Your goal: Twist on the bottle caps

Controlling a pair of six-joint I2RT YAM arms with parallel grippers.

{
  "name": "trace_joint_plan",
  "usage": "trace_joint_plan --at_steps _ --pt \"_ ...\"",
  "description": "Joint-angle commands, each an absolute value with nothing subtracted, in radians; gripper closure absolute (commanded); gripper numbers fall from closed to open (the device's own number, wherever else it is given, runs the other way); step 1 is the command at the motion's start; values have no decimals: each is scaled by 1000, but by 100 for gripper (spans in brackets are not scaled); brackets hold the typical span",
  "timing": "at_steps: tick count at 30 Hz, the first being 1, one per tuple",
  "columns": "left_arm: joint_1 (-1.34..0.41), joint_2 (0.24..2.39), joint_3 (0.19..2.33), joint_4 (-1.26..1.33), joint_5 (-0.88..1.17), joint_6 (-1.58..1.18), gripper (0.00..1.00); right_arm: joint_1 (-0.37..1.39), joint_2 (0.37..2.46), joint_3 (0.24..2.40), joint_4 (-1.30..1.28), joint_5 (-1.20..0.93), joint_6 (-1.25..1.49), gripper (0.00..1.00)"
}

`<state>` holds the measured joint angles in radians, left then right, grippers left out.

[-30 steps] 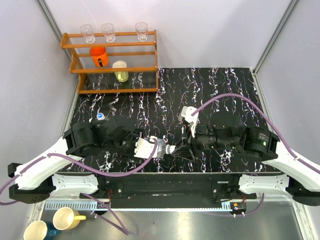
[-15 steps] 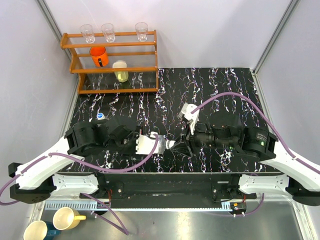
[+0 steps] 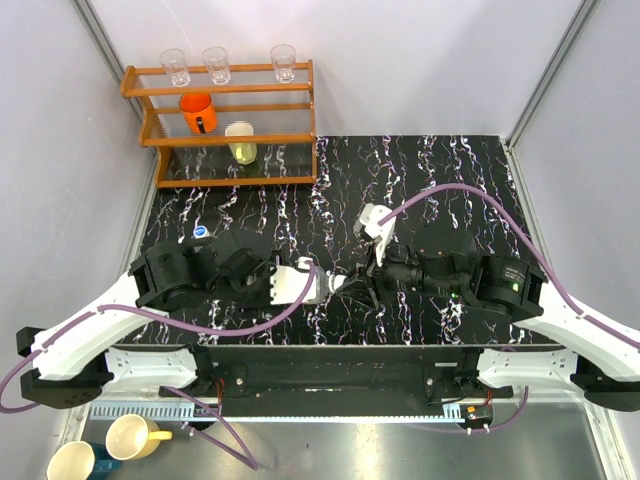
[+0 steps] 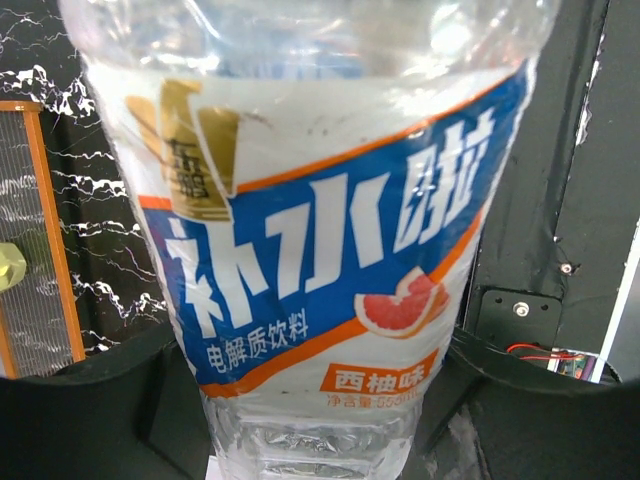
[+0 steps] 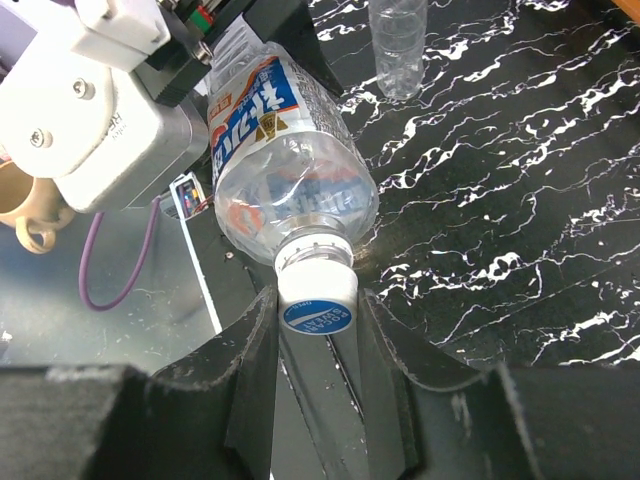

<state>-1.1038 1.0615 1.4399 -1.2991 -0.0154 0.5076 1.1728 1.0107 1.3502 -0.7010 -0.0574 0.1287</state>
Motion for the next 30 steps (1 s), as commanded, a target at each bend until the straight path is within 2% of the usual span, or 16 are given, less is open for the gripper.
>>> trace_joint_plan --at_steps 1,9,23,30 --pt "-1097 1054 1480 -1141 -5 512 48 1195 1037 1342 -577 -256 163 88" --pt "-1132 1072 1528 -1189 51 583 46 1195 1045 1353 -568 -327 183 88" --pt "-1141 1111 1562 -1167 5 517 46 1195 1048 1307 -463 -132 198 89" --pt "-1141 1097 1555 -1164 5 549 46 1195 1084 1298 -451 -213 279 88"
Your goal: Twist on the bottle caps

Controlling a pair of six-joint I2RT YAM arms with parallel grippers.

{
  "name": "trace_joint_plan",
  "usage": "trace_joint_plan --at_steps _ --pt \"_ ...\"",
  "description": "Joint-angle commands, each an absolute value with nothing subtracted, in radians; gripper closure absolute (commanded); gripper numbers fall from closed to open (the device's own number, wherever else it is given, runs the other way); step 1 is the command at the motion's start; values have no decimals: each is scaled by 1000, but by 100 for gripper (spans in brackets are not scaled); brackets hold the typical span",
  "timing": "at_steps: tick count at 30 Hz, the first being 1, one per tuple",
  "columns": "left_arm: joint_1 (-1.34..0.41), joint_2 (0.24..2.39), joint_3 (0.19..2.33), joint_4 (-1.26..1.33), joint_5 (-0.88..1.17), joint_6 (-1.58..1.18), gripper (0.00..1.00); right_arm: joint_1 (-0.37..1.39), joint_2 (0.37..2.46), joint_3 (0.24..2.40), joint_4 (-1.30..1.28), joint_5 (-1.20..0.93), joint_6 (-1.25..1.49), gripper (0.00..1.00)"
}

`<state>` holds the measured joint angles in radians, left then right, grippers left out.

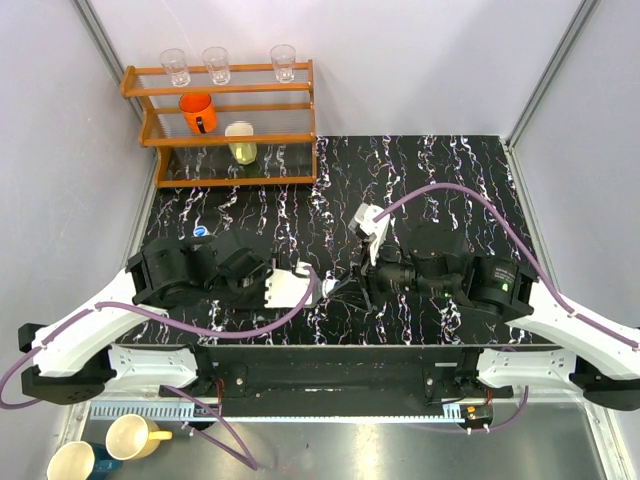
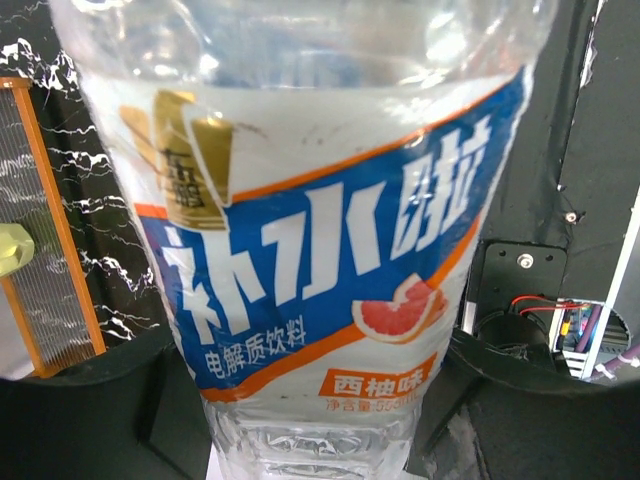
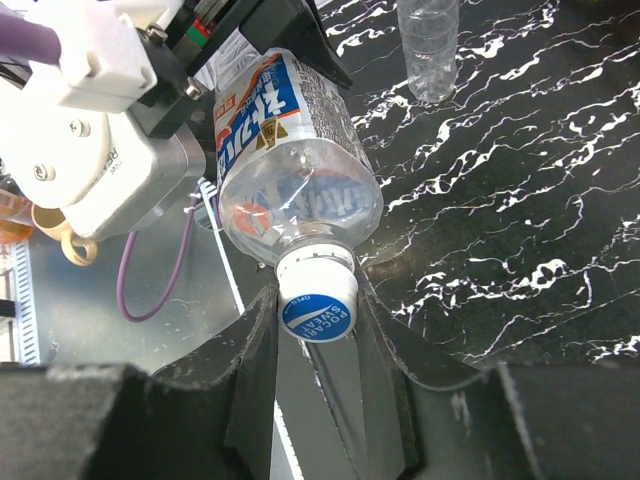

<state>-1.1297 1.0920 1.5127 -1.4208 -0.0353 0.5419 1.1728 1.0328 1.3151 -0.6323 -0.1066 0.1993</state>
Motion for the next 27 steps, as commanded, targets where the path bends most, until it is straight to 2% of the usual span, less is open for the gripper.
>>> trace_joint_plan --at_steps 1,9,19,27 --pt "-1141 1095 1557 -1161 3 552 46 1195 1081 1293 -443 -221 291 87" --pt "-1141 1104 1635 -1152 5 528 48 1195 1002 1151 -246 -212 402 88" --pt "-1106 1103 1689 -1100 24 436 53 1195 896 1048 -92 -95 440 89" --pt "-1108 1097 1637 -1134 25 486 51 1195 983 1158 -225 -117 482 90"
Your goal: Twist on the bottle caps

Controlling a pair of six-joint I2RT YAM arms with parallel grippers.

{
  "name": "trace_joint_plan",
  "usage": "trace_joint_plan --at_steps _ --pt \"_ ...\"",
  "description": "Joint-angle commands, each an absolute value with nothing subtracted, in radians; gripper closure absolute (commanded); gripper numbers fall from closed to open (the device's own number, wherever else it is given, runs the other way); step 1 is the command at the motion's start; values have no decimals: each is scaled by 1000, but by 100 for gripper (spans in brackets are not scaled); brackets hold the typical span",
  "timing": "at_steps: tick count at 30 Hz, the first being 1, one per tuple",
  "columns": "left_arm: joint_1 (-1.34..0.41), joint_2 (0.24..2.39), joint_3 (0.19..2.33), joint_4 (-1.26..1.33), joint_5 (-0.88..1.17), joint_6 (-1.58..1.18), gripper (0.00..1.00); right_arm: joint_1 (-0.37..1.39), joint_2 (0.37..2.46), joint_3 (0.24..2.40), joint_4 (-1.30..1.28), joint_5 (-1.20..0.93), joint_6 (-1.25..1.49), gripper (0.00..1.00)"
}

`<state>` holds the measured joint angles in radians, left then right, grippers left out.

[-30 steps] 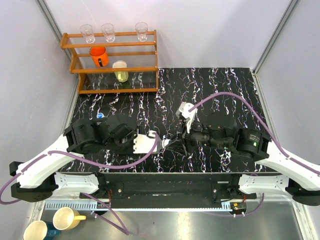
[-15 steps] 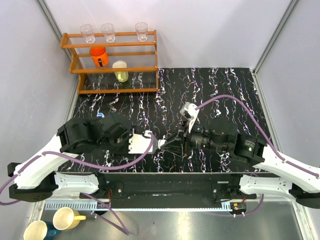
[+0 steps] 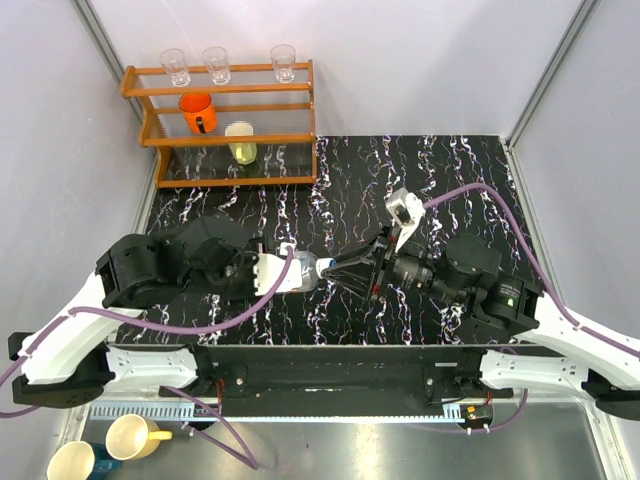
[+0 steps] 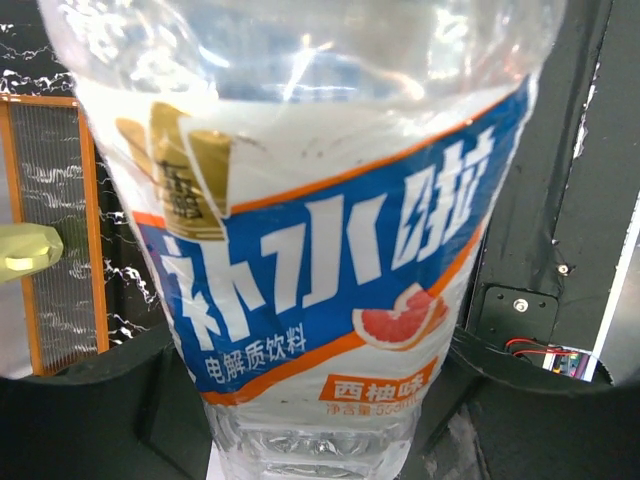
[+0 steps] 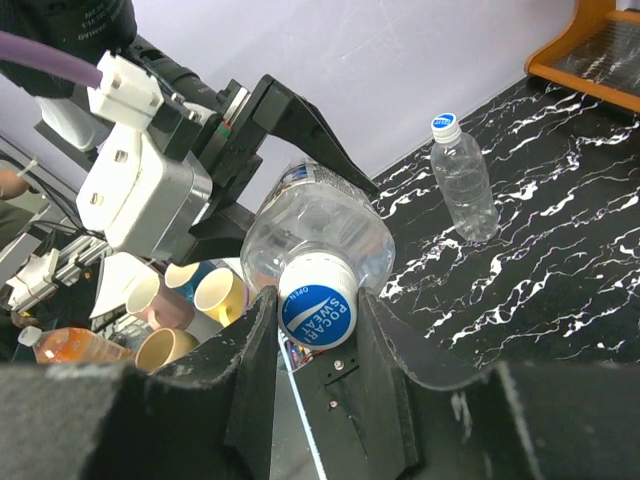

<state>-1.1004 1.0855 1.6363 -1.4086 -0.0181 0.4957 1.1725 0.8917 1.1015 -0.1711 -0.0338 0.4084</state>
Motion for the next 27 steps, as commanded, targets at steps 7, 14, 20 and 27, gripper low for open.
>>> trace_joint_plan --at_steps 7,14,20,27 --pt "-1117 1071 1601 -1131 -54 544 51 1195 1045 1267 -395 -88 604 92" --pt "-1120 1075 1591 -1068 -162 532 52 1195 1097 1324 -466 -5 781 95" --pt "-1118 1058 1527 -983 -294 531 52 1197 1089 1307 -405 75 931 100" --pt "-1120 1040 1511 -950 -348 548 52 1198 1103 1335 -425 84 1040 97"
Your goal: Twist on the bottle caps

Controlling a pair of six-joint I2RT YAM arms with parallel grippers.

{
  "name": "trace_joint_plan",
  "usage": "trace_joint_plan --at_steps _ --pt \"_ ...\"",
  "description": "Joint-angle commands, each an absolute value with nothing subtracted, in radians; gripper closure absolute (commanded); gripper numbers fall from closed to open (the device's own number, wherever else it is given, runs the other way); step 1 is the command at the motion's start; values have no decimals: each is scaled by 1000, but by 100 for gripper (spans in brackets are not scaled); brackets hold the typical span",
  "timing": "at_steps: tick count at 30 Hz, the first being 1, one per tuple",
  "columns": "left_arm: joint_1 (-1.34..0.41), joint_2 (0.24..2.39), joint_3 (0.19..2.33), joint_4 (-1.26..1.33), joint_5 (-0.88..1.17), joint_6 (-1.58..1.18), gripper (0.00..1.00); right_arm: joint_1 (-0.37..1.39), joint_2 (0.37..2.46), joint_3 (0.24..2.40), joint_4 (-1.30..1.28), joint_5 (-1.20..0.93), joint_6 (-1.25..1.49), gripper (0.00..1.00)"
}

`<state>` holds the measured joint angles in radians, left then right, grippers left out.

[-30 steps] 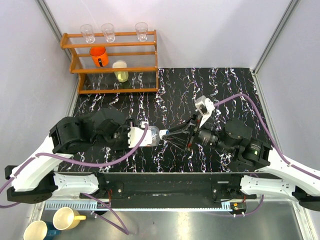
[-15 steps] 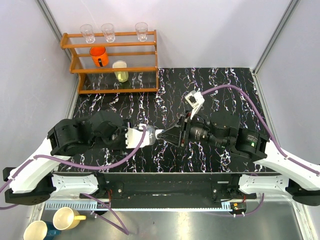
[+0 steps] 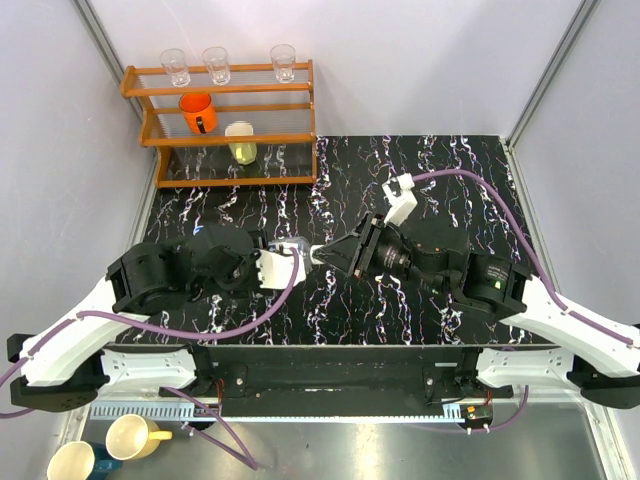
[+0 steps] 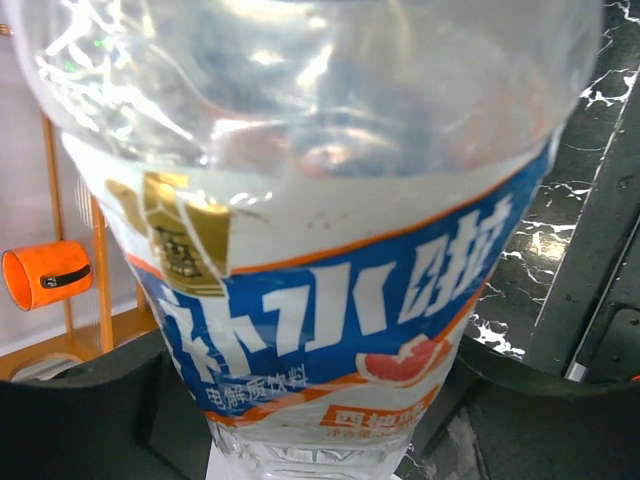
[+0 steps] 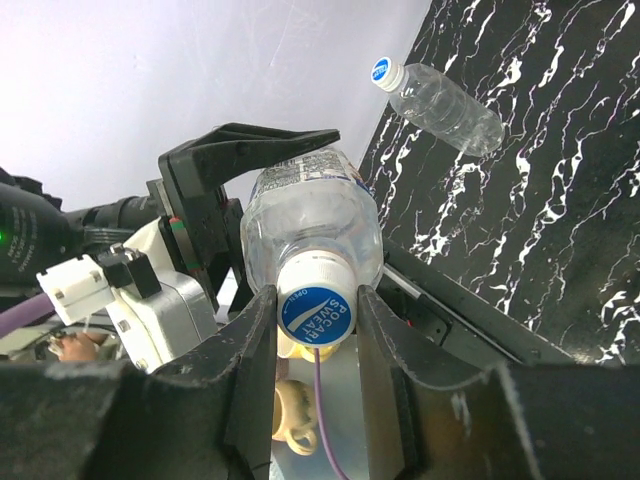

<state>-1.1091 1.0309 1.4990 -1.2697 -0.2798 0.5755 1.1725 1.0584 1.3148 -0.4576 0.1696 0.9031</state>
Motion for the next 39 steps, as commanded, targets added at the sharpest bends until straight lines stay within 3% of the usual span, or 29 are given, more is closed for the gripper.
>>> trace_joint_plan --at_steps 1,4,5,7,11,13,14,20,27,30,39 --pt "-1120 1040 1511 -950 -347 545 52 1197 1103 1339 -428 87 1048 92" --pt "-1120 1040 1528 -953 -330 525 52 1197 1091 1347 -431 110 1058 82" --pt "-1118 1040 1531 -963 -319 519 52 1197 1083 1350 -431 117 1052 65" --pt "-1118 1040 1548 -977 -285 493 52 1195 1072 1362 -436 143 1032 55" --pt "-1098 1029 1562 -999 -215 446 52 1197 1042 1414 -445 193 931 24" --pt "-1091 1025 1562 -1009 -172 419 52 1195 1040 1459 -456 201 896 15" --pt "-1082 1020 1560 -1011 -160 411 52 1196 1042 1476 -466 201 864 1" --pt "-1008 976 1534 -1005 -11 286 53 1197 1045 1592 -552 132 637 0" --pt "-957 916 1526 -942 308 186 48 1196 930 1435 -515 -89 183 0" --pt "-954 864 1468 -827 486 152 48 1195 907 1439 -503 -87 14 0" --pt "-882 897 1364 -571 929 -81 50 1190 1023 1721 -480 -330 -233 0"
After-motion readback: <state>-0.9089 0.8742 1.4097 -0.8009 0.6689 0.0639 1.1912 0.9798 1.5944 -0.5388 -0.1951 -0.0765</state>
